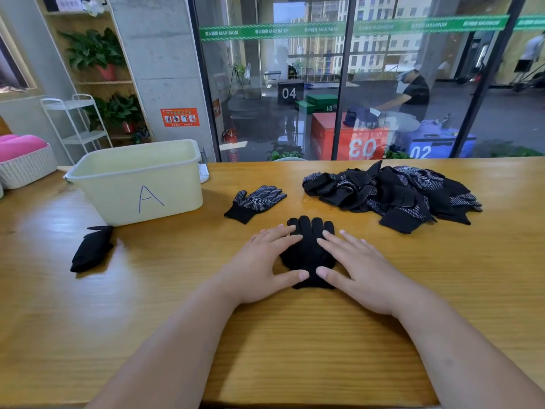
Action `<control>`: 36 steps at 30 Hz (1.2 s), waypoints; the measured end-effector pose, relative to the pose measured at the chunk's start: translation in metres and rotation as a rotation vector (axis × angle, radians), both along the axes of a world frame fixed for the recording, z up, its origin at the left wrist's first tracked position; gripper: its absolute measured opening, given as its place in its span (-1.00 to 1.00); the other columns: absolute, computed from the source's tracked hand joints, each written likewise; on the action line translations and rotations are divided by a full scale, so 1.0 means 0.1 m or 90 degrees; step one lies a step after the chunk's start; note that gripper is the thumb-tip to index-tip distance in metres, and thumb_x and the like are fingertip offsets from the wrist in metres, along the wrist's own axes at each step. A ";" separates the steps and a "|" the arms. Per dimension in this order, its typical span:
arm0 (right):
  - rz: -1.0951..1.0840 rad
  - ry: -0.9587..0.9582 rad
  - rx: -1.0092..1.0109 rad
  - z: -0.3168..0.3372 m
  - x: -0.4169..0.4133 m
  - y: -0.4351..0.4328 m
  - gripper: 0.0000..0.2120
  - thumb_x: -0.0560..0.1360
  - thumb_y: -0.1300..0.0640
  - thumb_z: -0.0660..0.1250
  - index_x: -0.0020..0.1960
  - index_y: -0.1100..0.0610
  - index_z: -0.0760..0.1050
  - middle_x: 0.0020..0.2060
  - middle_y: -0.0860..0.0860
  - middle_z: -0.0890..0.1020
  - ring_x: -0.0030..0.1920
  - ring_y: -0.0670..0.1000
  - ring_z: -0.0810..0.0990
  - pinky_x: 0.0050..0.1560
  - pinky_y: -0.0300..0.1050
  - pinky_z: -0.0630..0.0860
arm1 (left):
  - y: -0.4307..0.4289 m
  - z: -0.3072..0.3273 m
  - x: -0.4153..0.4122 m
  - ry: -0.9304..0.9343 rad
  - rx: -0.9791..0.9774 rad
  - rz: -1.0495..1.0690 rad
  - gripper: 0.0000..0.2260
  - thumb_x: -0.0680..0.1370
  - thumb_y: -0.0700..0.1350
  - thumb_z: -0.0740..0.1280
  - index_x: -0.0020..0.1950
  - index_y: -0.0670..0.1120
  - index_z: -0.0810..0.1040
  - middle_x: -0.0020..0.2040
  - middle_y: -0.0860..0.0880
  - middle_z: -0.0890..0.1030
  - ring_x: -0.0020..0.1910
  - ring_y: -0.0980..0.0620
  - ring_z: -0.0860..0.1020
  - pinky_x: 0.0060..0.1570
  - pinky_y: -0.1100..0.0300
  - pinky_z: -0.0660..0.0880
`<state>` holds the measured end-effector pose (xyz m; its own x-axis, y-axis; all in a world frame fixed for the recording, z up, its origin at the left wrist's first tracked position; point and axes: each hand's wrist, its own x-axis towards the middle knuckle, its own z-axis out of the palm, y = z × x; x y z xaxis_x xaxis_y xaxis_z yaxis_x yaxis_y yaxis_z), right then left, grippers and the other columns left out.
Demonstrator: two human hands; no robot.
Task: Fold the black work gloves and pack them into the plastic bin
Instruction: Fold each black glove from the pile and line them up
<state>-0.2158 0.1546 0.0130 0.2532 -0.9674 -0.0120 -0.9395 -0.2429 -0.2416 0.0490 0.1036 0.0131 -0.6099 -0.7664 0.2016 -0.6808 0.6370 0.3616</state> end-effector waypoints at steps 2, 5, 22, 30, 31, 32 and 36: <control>0.015 0.001 0.020 0.00 -0.01 0.01 -0.22 0.56 -0.55 -0.09 0.70 -0.29 -0.06 0.67 -0.33 -0.13 0.67 -0.19 -0.27 0.70 0.07 -0.18 | 0.01 0.04 0.01 0.024 0.041 -0.007 -0.28 0.54 0.43 0.37 0.65 0.25 0.31 0.66 0.30 0.21 0.65 0.23 0.14 0.60 0.13 0.18; 0.009 -0.006 0.018 0.00 0.00 -0.01 -0.22 0.56 -0.56 -0.03 0.70 -0.30 -0.02 0.67 -0.34 -0.12 0.68 -0.16 -0.25 0.69 0.07 -0.17 | 0.02 0.03 0.01 -0.004 0.072 -0.011 -0.29 0.52 0.43 0.41 0.62 0.24 0.37 0.64 0.31 0.25 0.65 0.26 0.12 0.57 0.16 0.17; 0.091 -0.150 -0.160 0.07 -0.09 -0.01 -0.75 0.44 -0.32 0.54 0.06 -0.28 0.73 0.16 -0.44 0.60 0.34 -0.22 0.42 0.27 -0.17 0.44 | 0.03 0.07 0.02 0.137 0.026 -0.063 -0.83 0.51 0.19 0.58 0.02 0.17 0.75 0.10 0.24 0.64 0.22 0.17 0.58 0.30 0.02 0.51; 0.079 -0.059 -0.233 0.05 0.03 0.00 -0.84 0.57 -0.21 0.40 0.02 -0.18 0.69 -0.05 -0.33 0.61 0.03 -0.17 0.50 0.01 -0.09 0.55 | 0.04 0.07 0.00 0.119 -0.010 -0.068 -0.71 0.48 0.27 0.57 0.10 0.16 0.72 0.11 0.26 0.63 0.22 0.18 0.56 0.26 0.12 0.52; 0.073 -0.063 -0.239 0.05 0.03 0.01 -0.86 0.58 -0.19 0.39 0.01 -0.18 0.67 -0.08 -0.33 0.60 0.01 -0.17 0.50 -0.01 -0.09 0.55 | 0.04 0.07 -0.01 0.116 -0.012 -0.069 -0.70 0.48 0.27 0.57 0.12 0.16 0.71 0.10 0.25 0.63 0.21 0.18 0.56 0.25 0.12 0.53; 0.063 -0.071 -0.241 0.05 0.04 0.01 -0.88 0.59 -0.18 0.38 0.01 -0.18 0.64 -0.12 -0.32 0.58 0.00 -0.17 0.50 -0.03 -0.09 0.55 | 0.04 0.07 -0.01 0.115 -0.013 -0.067 -0.69 0.49 0.27 0.56 0.13 0.16 0.70 0.10 0.25 0.63 0.20 0.18 0.56 0.23 0.12 0.53; 0.027 -0.148 -0.223 0.04 0.00 0.02 -0.94 0.60 -0.16 0.38 -0.01 -0.22 0.57 -0.15 -0.28 0.58 -0.01 -0.21 0.53 -0.03 -0.10 0.55 | 0.03 0.05 -0.03 0.123 -0.040 -0.039 -0.75 0.51 0.16 0.57 0.11 0.12 0.69 0.05 0.23 0.62 0.12 0.18 0.58 0.15 0.14 0.55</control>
